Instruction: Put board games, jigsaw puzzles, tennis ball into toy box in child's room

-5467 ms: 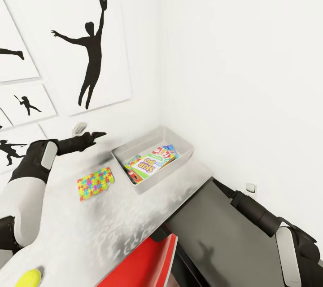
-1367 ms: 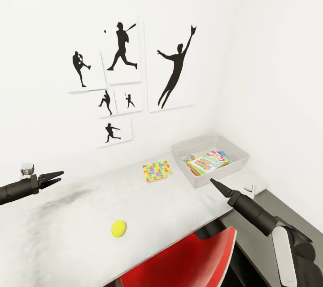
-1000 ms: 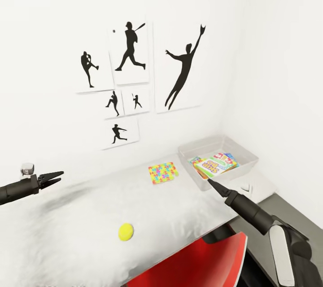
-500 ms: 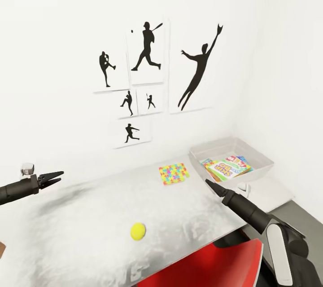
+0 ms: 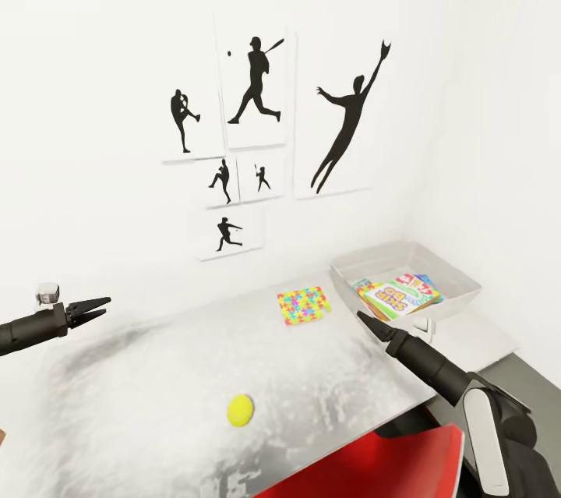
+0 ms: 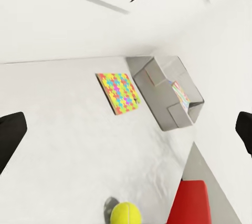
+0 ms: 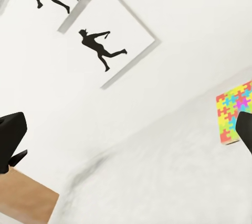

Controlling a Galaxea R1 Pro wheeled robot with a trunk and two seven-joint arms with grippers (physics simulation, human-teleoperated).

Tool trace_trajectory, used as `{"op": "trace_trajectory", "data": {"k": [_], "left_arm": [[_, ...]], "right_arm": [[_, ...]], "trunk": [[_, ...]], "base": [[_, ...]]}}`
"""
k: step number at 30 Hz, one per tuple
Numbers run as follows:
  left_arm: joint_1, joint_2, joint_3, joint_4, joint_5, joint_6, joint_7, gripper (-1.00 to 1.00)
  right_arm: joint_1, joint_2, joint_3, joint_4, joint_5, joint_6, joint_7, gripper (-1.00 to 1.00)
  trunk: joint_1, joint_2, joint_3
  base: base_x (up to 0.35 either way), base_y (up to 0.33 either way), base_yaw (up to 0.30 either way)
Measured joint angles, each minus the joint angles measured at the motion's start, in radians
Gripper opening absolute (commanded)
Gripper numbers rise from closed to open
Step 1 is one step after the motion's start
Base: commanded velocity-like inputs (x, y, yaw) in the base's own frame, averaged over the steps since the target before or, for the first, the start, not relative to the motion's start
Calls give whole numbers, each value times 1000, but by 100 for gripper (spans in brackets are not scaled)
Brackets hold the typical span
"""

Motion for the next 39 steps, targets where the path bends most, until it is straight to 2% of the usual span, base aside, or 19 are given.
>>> {"op": "trace_trajectory", "data": {"k": [12,16,17,21,25,29,39], "left_arm": [[0,0,1,0,0,-1,-1,100],[22,-23,-5,-9,8,-24,-23,100],[19,-28,-2,-6,8,-19,-29,100],[11,-49,8,4,10,4,-21,100],[8,-53,11,7,10,27,-22,100],[8,-53,12,7,11,49,-23,100],[8,-54,12,7,11,49,-23,100]], "right_arm": [[0,3,0,2,0,0,1,100],[10,25,-22,24,24,-22,-1,100],[9,24,-16,30,25,-17,-1,100],[6,20,6,26,1,6,-4,100],[5,15,13,26,-20,17,-4,100],[5,17,14,26,-21,18,-6,100],[4,20,22,26,-20,19,-36,100]], "trunk": [[0,0,0],[0,0,0],[0,0,0],[0,0,0],[0,0,0],[0,0,0],[0,0,2]], "base": [[41,1,0],[0,0,0],[0,0,0],[0,2,0],[-31,132,0],[-37,120,0],[-17,18,60]]}}
